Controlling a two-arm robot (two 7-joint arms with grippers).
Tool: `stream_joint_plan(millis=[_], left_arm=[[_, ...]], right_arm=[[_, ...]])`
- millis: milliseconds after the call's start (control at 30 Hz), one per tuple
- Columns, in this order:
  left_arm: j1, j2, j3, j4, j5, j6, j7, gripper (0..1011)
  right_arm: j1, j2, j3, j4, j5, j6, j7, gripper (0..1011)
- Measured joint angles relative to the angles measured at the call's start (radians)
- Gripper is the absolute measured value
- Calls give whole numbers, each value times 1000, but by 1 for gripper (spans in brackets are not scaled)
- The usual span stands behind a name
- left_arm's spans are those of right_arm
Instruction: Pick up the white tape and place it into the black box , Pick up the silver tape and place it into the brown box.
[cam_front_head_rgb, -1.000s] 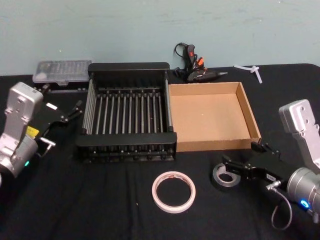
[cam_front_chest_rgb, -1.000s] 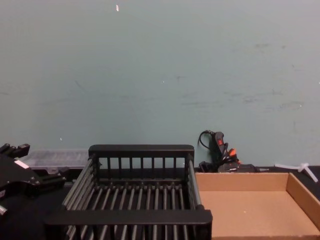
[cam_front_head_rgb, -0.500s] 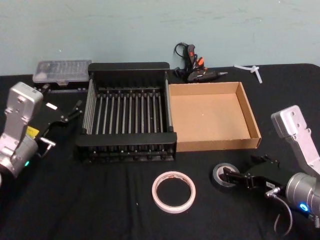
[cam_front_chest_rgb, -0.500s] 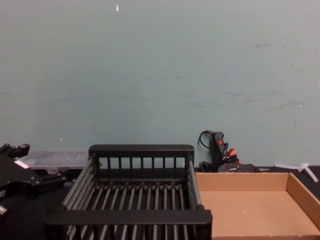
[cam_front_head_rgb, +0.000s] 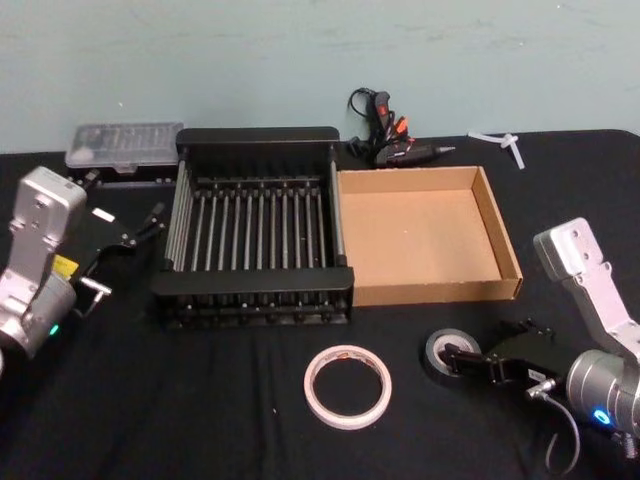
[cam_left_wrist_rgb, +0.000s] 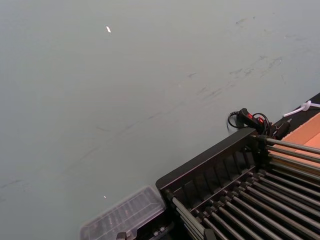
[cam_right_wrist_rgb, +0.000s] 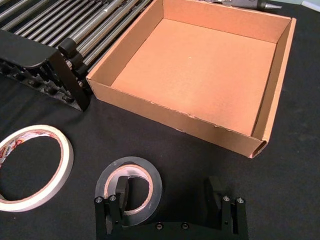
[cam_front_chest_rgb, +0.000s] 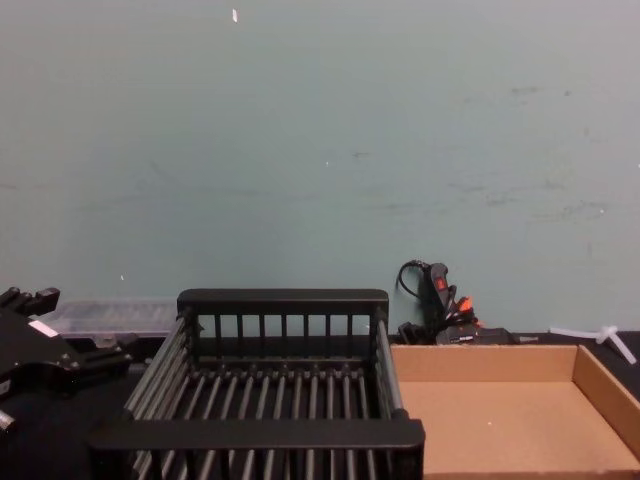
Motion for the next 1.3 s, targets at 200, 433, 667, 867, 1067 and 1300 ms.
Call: stream_joint_plan(millis=[200, 433, 667, 867, 1067, 1300], left_arm=[[0, 0, 0, 0, 0, 0, 0, 1001], [0, 0, 0, 0, 0, 0, 0, 1001], [0, 0, 0, 0, 0, 0, 0, 1001], [0, 0, 0, 0, 0, 0, 0, 1001], [0, 0, 0, 0, 0, 0, 0, 1001], [0, 0, 0, 0, 0, 0, 0, 1001]], right_arm=[[5, -7, 0, 8, -15, 5, 8, 1002], [6, -8, -1, 10, -23, 5, 11, 1002], [5, -8, -1, 9, -21, 5, 9, 927], [5, -7, -1, 9, -19, 4, 9, 800], [4, -7, -1, 8, -18, 4, 9, 609], [4, -7, -1, 8, -17, 4, 8, 386]])
